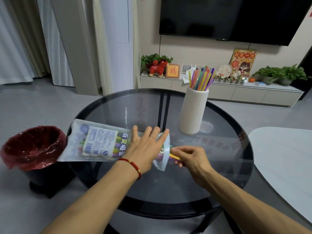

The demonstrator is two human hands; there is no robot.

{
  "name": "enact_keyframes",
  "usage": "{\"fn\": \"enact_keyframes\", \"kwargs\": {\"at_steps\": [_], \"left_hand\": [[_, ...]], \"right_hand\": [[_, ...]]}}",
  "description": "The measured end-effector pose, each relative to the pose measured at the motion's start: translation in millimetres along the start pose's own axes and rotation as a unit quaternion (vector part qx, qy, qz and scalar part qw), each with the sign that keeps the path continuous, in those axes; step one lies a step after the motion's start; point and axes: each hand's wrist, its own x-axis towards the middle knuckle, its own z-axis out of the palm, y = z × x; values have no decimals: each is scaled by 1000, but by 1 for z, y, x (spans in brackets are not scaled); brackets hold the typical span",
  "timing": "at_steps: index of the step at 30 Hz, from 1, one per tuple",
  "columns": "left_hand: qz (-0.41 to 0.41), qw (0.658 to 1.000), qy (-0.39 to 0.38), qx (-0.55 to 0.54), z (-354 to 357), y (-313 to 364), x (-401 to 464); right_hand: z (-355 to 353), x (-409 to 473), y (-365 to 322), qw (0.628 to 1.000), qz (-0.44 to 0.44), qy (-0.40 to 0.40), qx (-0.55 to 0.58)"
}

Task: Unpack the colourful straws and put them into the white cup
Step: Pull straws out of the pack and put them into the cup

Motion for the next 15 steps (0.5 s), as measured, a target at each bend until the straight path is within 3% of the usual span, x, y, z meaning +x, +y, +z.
{"fn": "enact_keyframes", "kwargs": {"at_steps": [3,11,15], "left_hand": [[-24,999,-34,-30,10,-17,-2],[-51,986,-120,-99,25,-37,-9],[-11,968,-110,-227,17,-17,-8]], "right_hand": [[-23,2,-9,1000,0,16,-11],[-69,-11,-49,979,-132,22,-155],[-78,-28,-71,965,-173,26,-197]]}}
